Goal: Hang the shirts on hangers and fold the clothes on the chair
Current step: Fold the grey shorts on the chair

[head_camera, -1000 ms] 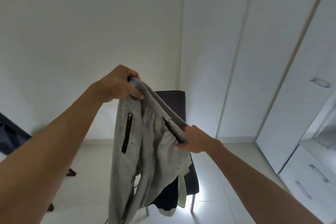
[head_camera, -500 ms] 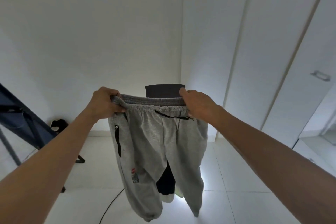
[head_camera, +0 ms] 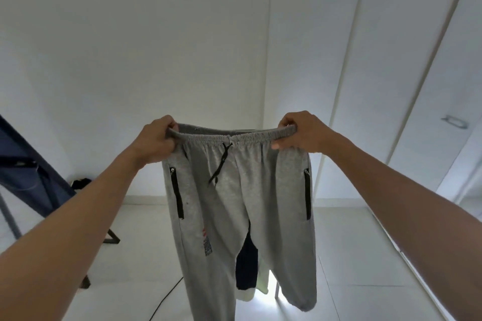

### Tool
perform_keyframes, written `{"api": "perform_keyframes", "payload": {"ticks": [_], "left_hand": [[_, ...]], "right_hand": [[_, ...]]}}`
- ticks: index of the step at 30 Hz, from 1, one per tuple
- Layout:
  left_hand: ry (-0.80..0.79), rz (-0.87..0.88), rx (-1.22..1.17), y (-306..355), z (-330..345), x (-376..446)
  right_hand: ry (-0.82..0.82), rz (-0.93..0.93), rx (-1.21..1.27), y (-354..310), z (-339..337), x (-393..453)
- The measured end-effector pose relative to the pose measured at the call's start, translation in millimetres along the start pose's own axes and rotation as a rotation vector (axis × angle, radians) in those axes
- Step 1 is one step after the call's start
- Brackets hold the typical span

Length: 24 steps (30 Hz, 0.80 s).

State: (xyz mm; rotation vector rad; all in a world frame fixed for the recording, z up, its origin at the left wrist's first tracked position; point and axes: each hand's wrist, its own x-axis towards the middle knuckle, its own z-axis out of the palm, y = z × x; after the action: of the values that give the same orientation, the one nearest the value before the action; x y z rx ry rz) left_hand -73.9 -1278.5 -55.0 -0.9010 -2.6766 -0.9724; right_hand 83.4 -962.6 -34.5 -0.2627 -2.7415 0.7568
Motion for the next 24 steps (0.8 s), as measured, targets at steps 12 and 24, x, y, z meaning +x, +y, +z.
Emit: {"api": "perform_keyframes", "payload": {"ticks": [12, 24], "left_hand": [[0.032, -0.26, -0.261, -18, 6, 0], [0.057, -0.137, -0.474, 32, 46, -11]], "right_hand": [[0.373, 0.362, 0.451, -38, 66, 3], [0.252, 0.271, 0.501, -114, 127, 1]]}}
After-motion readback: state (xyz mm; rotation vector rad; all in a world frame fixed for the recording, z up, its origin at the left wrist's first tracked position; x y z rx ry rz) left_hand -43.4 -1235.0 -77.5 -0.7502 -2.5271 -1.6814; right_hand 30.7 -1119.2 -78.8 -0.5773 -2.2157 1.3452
